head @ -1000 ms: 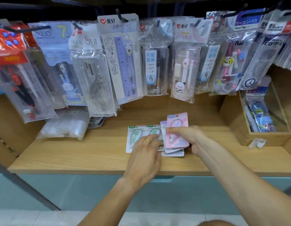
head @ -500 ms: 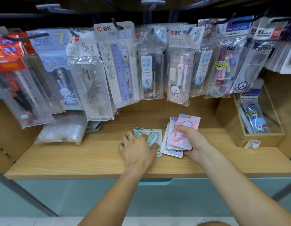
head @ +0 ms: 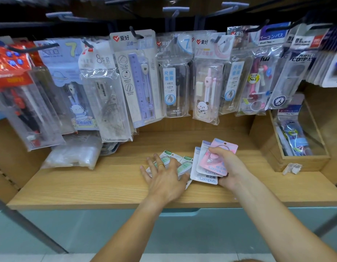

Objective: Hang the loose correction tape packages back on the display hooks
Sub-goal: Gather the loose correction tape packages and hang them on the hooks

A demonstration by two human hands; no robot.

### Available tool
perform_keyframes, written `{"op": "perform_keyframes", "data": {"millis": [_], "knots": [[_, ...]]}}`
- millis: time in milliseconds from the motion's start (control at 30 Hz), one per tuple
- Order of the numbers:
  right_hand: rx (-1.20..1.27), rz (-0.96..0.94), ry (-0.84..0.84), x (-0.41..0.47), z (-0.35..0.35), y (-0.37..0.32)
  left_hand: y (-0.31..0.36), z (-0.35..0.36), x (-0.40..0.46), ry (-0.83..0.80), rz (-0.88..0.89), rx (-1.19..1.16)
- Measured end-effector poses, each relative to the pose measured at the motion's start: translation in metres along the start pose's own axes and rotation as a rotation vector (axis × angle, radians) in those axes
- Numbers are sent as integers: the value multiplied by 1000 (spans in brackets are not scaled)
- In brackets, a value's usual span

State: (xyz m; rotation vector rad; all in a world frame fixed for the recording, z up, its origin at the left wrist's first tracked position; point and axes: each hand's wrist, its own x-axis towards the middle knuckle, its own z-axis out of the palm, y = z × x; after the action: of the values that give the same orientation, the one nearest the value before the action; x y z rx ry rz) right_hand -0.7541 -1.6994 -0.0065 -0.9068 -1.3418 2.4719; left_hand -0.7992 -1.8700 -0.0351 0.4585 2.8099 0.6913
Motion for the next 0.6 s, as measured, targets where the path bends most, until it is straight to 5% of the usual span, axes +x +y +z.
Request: {"op": "perform_keyframes", "data": {"millis": [100, 233, 467, 600], "knots": [[37, -24, 4, -1, -5, -4, 2, -5, -1, -9, -11, -230], [109, -54, -43, -8, -6, -11, -3, -21, -1, 172, -79, -521], [67, 29, -117, -12, 18, 0, -6, -29, 3, 213, -169, -203], [7, 92, -151, -11, 25, 11, -4, -37, 7, 149, -206, -305]]}}
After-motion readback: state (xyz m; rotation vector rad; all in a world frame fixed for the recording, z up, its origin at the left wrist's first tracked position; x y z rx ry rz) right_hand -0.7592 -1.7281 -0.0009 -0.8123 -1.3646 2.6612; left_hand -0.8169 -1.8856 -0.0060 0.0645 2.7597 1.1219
